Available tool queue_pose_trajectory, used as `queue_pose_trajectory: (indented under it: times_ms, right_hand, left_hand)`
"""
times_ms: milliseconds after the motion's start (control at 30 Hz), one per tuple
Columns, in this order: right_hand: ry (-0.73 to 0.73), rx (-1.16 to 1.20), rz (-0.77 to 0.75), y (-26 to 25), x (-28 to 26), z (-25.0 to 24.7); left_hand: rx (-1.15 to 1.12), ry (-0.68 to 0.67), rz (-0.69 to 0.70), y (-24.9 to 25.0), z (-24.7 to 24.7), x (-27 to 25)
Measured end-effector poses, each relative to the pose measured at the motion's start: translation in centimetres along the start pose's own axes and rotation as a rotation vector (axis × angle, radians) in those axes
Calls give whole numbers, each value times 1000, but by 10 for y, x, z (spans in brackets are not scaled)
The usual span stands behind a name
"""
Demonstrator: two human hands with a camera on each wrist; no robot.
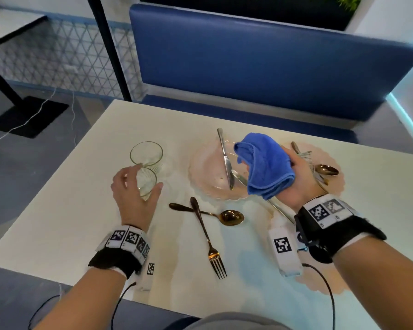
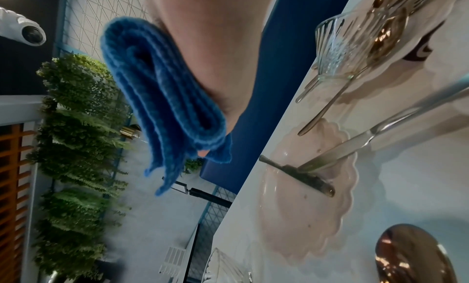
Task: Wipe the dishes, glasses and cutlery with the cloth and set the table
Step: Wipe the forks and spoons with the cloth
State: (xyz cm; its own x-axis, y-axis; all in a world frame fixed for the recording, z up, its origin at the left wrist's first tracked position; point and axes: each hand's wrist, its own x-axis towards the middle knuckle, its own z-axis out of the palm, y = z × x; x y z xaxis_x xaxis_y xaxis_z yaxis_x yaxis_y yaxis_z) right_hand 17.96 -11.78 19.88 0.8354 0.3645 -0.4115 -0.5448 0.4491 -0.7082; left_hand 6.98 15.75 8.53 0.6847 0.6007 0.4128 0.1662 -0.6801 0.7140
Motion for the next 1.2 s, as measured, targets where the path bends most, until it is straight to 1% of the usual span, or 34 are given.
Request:
queue_pose_trajectory:
  times_ms: [33, 67, 100, 133, 167, 200, 233, 267, 300, 367, 433, 500, 600, 700, 767, 967, 1033, 1100, 1200]
  right_hand:
    - [-31, -11, 3, -1, -2, -3]
    - [-4, -15, -2, -1, -6, -1]
    - [33, -33, 6, 0, -5, -4]
    - [94, -65, -31, 0, -7, -5]
    - [114, -99, -41, 2, -8, -10]
    - [146, -128, -28, 5, -12, -13]
    - [176, -142, -18, 7, -14, -19]
    - [185, -143, 3, 9, -18, -21]
    - [163, -117, 22, 9, -20, -26]
    - [95, -43, 12, 8, -26, -36]
    - [19, 42, 32, 9, -33, -43]
    - [-20, 77, 48, 11, -35, -53]
    - [-1, 93, 49, 11, -41, -63]
    - [81, 86, 53, 13, -45, -72]
    - [129, 76, 86, 16, -46, -77]
    - [203, -93, 193, 28, -50, -76]
    - [202, -158, 228, 32, -51, -75]
    - [197, -214, 270, 36, -51, -76]
    - [196, -311, 293, 44, -49, -76]
  left_hand:
    - [8, -109, 146, 7, 5, -6]
    - [28, -280, 283, 14, 11, -13]
    - [61, -490, 402, 18, 20, -20]
    - [114, -712, 482, 24, 27, -25]
    - [179, -921, 522, 28, 35, -29]
    - [257, -1098, 544, 34, 41, -31]
    - [336, -1230, 567, 39, 46, -31]
    - [398, -1314, 595, 41, 50, -29]
    - [438, -1367, 628, 44, 54, -27]
    - [487, -1402, 679, 51, 62, -25]
    - [534, -1390, 729, 57, 67, -24]
    - [574, -1390, 775, 62, 71, -24]
    - [619, -1423, 817, 65, 74, -23]
    - [612, -1456, 792, 67, 74, -24]
    - [602, -1471, 785, 68, 74, -24]
    - [601, -1493, 765, 67, 74, -25]
    - [548, -1504, 714, 68, 73, -23]
    - [507, -1492, 699, 70, 70, -22]
    - [509, -1514, 668, 73, 68, -17]
